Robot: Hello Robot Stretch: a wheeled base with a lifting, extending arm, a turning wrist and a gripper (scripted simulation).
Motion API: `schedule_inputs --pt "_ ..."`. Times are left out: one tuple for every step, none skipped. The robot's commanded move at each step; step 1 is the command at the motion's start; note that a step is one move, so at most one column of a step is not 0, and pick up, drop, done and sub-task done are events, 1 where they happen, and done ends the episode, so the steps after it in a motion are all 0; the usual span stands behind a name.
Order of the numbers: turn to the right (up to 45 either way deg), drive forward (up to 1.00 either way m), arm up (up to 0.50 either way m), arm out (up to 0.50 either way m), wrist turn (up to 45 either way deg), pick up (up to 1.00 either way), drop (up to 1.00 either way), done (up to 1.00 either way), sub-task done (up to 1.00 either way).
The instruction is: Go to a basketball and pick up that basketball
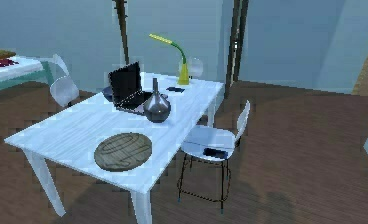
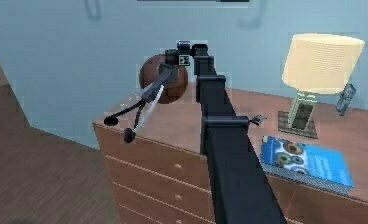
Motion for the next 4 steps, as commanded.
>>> schedule_inputs --pt "0.0 0.00 0.00 0.00 45.0 0.00 0.00 0.00 0.00" --pt "0.0 0.00 0.00 0.00 45.0 0.00 0.00 0.00 0.00" --pt "0.0 0.00 0.00 0.00 27.0 0.00 0.00 0.00 0.00" --pt "0.0 0.00 0.00 0.00 0.0 1.00 0.00 0.00 0.00"
